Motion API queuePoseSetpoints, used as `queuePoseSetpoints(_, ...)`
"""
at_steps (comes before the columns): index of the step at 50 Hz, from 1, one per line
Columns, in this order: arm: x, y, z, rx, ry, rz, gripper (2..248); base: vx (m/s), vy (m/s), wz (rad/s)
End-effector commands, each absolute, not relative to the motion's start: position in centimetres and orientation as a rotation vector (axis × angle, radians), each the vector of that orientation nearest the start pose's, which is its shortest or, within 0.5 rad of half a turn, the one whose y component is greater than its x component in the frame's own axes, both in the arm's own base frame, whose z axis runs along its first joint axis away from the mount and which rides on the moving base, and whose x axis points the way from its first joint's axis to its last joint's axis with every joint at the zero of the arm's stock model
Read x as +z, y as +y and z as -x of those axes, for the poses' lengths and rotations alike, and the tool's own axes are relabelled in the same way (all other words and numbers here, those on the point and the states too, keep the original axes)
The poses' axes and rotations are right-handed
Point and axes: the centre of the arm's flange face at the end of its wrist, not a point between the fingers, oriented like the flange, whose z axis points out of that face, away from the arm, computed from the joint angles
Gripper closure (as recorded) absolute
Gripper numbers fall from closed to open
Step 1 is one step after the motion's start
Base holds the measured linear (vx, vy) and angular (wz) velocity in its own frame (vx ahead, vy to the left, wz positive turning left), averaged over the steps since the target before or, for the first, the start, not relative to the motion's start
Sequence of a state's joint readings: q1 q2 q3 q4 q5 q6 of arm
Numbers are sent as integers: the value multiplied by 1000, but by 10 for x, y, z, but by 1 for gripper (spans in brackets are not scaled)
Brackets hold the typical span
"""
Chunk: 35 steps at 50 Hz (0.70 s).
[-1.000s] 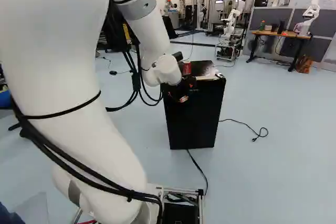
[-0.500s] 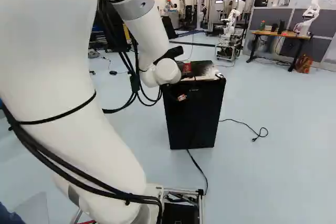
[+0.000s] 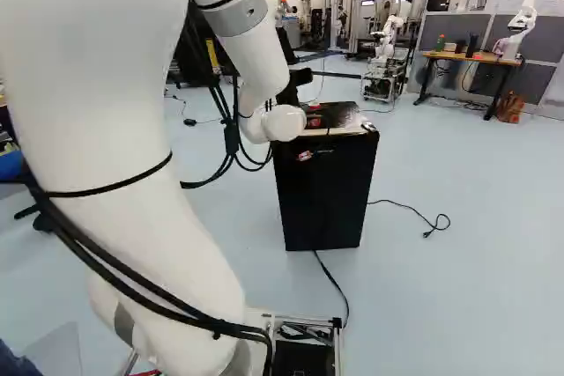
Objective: Grab a drink from the fridge
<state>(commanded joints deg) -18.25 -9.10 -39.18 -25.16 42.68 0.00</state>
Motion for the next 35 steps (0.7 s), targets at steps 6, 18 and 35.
queuePoseSetpoints(6,423,-130,-480,-1939,-258,2623,3,0,0,0)
queuePoseSetpoints(18,417,-133,-500,-2021,-192,2557,3,0,0,0)
queuePoseSetpoints(35,404,-142,-528,-2115,-77,2491,3,0,0,0)
